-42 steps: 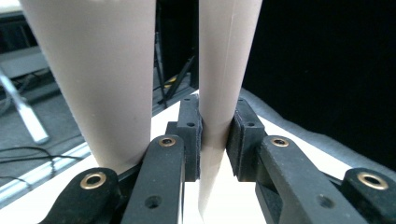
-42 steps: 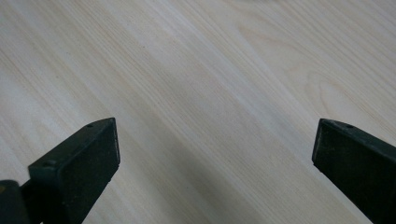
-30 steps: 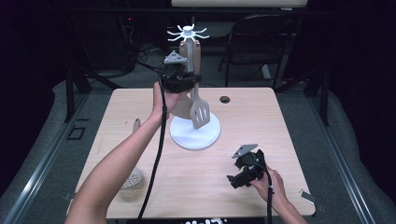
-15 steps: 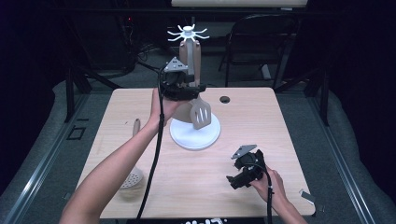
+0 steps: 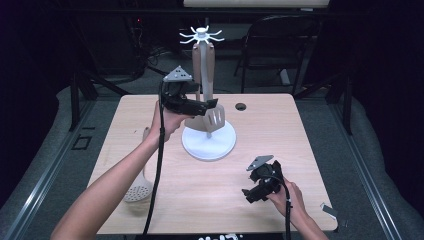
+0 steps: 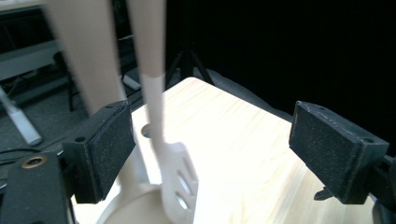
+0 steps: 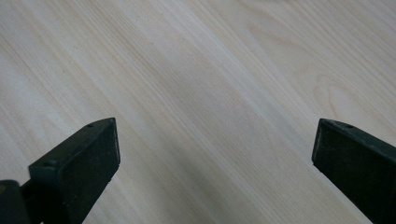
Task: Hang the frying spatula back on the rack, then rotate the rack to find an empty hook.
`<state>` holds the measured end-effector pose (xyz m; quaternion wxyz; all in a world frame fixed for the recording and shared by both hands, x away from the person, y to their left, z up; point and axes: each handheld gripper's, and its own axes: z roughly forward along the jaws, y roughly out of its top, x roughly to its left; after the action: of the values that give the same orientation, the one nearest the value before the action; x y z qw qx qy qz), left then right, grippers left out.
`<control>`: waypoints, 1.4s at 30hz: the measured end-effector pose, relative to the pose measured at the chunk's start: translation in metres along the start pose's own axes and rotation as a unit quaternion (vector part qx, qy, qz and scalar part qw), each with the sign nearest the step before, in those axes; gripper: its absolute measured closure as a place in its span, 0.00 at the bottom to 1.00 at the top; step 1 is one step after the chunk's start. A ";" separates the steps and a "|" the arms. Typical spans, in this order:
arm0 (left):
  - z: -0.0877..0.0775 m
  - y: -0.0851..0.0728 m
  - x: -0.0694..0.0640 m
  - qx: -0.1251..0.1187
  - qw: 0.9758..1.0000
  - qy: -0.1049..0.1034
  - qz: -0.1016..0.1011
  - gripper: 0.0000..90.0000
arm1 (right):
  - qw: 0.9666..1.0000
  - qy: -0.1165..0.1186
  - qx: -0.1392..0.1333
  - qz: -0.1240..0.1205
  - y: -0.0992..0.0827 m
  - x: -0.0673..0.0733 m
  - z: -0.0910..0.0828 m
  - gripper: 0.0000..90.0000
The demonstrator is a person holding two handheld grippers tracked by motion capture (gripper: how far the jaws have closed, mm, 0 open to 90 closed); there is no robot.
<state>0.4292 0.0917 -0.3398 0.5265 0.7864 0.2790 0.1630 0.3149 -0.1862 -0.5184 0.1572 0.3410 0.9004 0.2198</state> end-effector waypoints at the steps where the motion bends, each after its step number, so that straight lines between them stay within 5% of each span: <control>1: -0.002 0.001 0.001 0.000 1.000 0.000 0.000 0.13 | 1.000 0.000 0.000 0.000 0.000 0.000 0.000 0.01; 14: -0.022 0.018 0.017 -0.023 0.999 0.030 -0.004 0.19 | 1.000 -0.002 0.006 -0.009 0.000 0.001 0.002 0.01; 16: -0.025 0.021 0.019 -0.030 0.999 0.036 -0.008 0.23 | 1.000 -0.001 0.007 -0.004 -0.002 0.001 0.002 0.01; 19: -0.031 0.026 0.022 -0.040 0.998 0.055 -0.012 0.43 | 1.000 -0.002 0.010 -0.009 -0.001 0.001 0.002 0.01; 21: -0.034 0.030 0.023 -0.048 0.997 0.061 -0.007 0.57 | 1.000 -0.005 0.012 -0.015 0.000 0.002 0.002 0.01; 29: -0.041 0.052 0.021 -0.074 0.993 0.085 0.014 0.90 | 1.000 -0.005 0.016 -0.019 -0.001 0.003 0.003 0.02; 34: -0.044 0.062 0.021 -0.086 0.991 0.103 0.017 0.99 | 1.000 -0.005 0.016 -0.022 -0.001 0.004 0.004 0.02; 42: -0.045 0.074 0.029 -0.090 0.987 0.136 0.011 1.00 | 1.000 -0.007 0.016 -0.021 -0.001 0.004 0.004 0.02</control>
<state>0.4470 0.1209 -0.2553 0.5504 0.7095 0.3234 0.2985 0.3135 -0.1827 -0.5231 0.1622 0.3259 0.9097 0.2000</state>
